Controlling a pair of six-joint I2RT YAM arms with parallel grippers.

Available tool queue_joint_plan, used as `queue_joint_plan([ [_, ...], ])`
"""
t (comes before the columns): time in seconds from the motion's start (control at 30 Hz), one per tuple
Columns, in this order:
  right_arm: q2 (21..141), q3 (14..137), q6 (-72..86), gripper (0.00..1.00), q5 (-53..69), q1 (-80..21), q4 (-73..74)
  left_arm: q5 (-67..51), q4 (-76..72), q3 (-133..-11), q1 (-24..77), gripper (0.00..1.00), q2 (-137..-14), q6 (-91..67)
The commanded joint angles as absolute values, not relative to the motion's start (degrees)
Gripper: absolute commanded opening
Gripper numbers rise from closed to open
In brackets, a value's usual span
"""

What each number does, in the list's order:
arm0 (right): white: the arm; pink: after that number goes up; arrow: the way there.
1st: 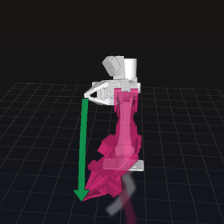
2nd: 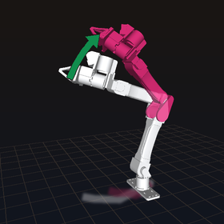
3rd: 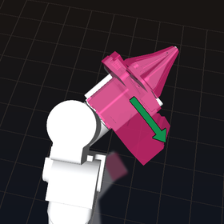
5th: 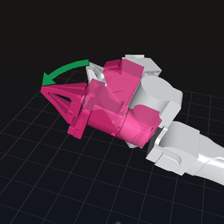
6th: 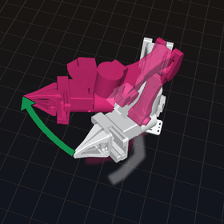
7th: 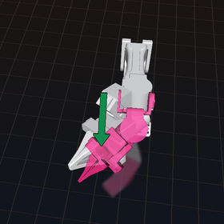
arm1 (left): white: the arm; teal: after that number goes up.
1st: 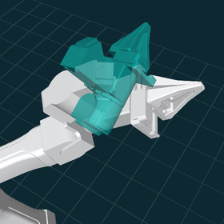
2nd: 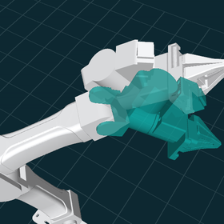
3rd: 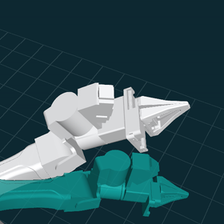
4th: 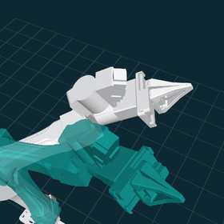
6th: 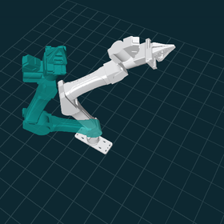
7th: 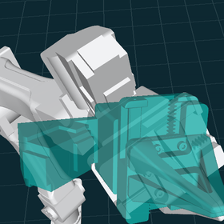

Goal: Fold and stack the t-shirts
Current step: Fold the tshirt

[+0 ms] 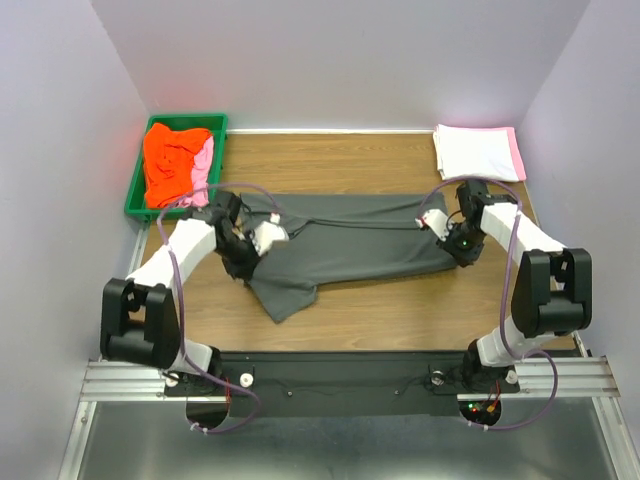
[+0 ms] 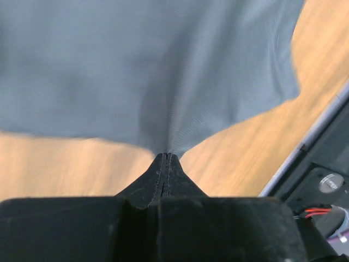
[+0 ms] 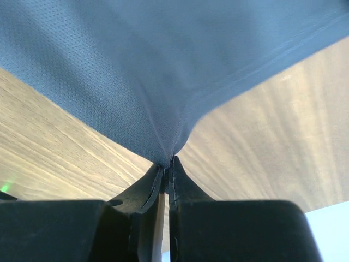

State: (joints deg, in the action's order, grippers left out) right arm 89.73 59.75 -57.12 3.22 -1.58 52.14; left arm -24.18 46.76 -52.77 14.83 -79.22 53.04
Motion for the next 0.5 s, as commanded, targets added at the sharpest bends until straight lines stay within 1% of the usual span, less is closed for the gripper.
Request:
queue_joint_plan([
  [0.0,92.2,67.1,-57.0,0.01,3.4,-1.4,55.3,-28.0,51.4,-63.7,9.1,0.00,-83.7,54.8],
  [0.13,99.0,74.6,-58.2,0.01,3.8,-1.4,57.4,-28.7,51.6,-72.7,8.8,0.00,-89.3,54.7],
  [0.17,100.4,78.0,-58.3,0.01,4.0,-1.4,57.8,-28.9,51.5,-74.0,8.6,0.00,-90.3,54.5],
  [0.33,108.4,87.4,-59.2,0.00,3.9,-1.4,60.9,-29.1,51.0,-82.3,7.9,0.00,-97.7,52.9],
  [0.47,113.0,93.3,-59.3,0.01,4.0,-1.4,61.9,-29.0,51.6,-90.0,7.4,0.00,-103.1,52.6],
])
